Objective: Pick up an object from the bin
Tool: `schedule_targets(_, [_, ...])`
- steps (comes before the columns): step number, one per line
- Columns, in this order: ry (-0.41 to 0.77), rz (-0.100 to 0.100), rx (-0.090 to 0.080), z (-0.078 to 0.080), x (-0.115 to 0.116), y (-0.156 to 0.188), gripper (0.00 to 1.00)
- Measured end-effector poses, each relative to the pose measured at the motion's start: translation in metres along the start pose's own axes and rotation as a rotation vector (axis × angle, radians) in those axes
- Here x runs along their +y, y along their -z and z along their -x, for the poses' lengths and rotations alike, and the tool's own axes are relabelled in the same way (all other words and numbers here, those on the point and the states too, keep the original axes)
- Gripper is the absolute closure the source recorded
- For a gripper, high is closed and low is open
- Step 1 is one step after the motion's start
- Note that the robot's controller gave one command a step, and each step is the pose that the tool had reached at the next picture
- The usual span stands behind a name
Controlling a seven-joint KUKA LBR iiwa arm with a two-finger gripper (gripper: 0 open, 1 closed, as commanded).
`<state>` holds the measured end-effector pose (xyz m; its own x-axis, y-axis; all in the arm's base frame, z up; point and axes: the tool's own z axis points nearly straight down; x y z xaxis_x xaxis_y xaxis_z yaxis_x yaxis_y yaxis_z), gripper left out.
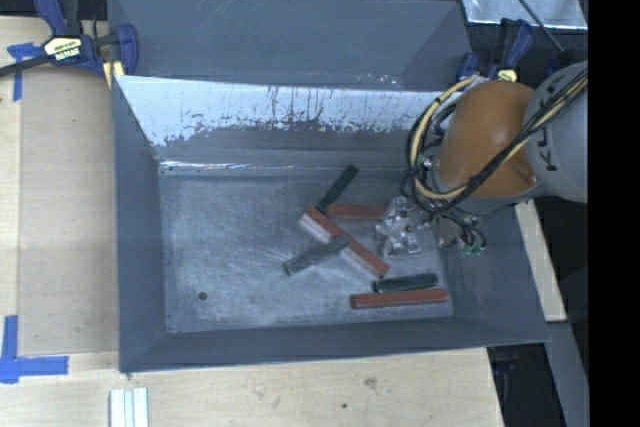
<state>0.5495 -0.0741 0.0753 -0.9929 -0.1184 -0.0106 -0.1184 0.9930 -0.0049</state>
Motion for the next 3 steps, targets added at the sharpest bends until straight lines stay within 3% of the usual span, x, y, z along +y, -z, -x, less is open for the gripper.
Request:
schedule_targets(1, [0.002,0.002,-0.001,0.000,0.001,-0.002,0.00])
schedule_targets(2, [0.002,0.002,-0.001,0.000,0.001,-0.002,0.00])
schedule_targets(3, [0.129,0.006,0.008,0.006,0.101,0.007,1.00])
